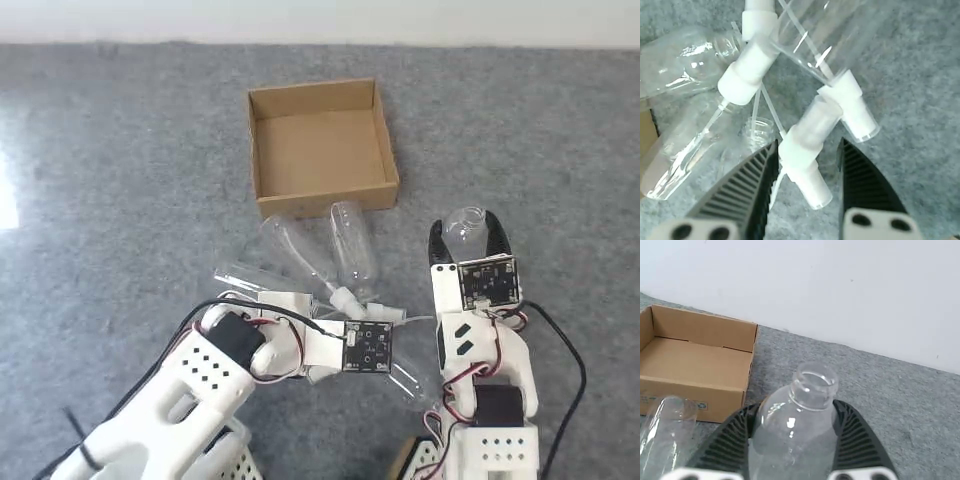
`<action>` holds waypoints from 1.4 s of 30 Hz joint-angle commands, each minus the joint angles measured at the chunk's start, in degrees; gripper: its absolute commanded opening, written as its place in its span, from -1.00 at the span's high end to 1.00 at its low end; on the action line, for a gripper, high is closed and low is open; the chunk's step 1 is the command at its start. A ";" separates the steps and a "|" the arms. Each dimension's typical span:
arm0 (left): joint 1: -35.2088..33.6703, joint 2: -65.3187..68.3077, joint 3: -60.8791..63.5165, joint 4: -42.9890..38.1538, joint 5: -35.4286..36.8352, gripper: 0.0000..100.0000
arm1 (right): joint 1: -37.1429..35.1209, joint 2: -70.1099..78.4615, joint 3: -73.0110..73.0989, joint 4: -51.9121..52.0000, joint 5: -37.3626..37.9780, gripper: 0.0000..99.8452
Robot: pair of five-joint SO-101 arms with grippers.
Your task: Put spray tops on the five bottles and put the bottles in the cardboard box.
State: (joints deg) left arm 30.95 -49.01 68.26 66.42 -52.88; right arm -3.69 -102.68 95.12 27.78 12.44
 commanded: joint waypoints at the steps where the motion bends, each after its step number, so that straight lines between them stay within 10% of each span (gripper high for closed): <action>1: 0.09 0.62 1.19 -3.96 -0.18 0.65 | 0.48 -0.75 1.23 -1.01 0.62 0.98; 32: 0.09 0.00 10.77 -17.93 2.46 0.97 | 0.40 -0.75 1.23 -1.01 0.62 0.98; 42: 0.00 0.18 -4.09 -0.18 15.47 0.84 | 0.22 -0.75 1.23 -1.01 0.70 0.98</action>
State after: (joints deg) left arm 31.12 -48.92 73.63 57.27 -43.56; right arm -3.78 -102.68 95.12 27.78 12.44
